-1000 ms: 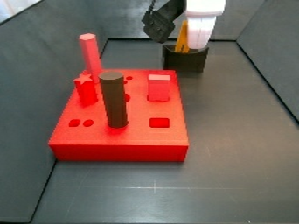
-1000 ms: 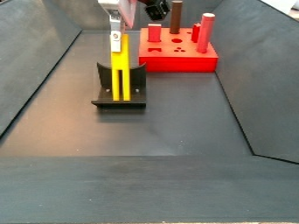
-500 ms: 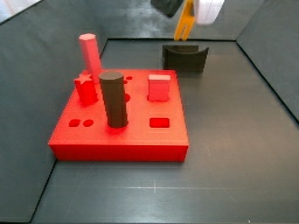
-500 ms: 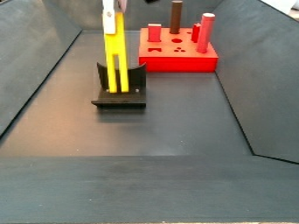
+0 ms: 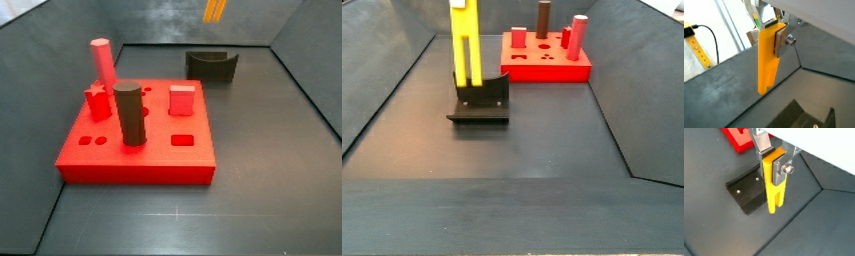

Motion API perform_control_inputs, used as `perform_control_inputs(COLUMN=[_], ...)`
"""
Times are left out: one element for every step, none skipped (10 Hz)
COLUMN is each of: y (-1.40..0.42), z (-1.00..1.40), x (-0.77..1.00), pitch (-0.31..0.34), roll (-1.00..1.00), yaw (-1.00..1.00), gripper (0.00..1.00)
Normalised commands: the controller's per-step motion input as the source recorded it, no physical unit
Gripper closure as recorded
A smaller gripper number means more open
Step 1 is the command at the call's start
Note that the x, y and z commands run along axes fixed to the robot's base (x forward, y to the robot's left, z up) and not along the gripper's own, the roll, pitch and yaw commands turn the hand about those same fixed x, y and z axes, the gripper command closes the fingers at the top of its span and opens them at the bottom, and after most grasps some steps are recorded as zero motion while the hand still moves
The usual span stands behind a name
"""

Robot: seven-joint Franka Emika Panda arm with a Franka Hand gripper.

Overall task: Pick up the square-circle object. Move up. Place the square-circle object on the fixture. Regrasp the square-circle object. Move to above the board. Insert the square-circle object.
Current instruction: Move to above the board.

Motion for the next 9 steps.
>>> perform_control_inputs(y=[0.12,0.1,0.09,0.07,0.07,0.04,0.02,0.01,0.0], z=[1.0,1.0,1.0,1.0,1.0,0.82,0.68,0.53,0.39], x=[0.07,0.07,0.07,0.06,0.05,0.04,0.03,0.03,0.02], pitch=[0.117,0.137,0.142,0.143,0.14,0.141,0.141,0.137,0.135], roll=[-0.08,-0.09,-0.09,-0.09,-0.09,-0.1,-0.09,-0.09,-0.09], yaw=[0.01,0.01,0.02,0.03,0.03,0.04,0.04,0.04,0.04], gripper=[1.0,1.0,1.0,1.0,1.0,1.0,1.0,1.0,1.0])
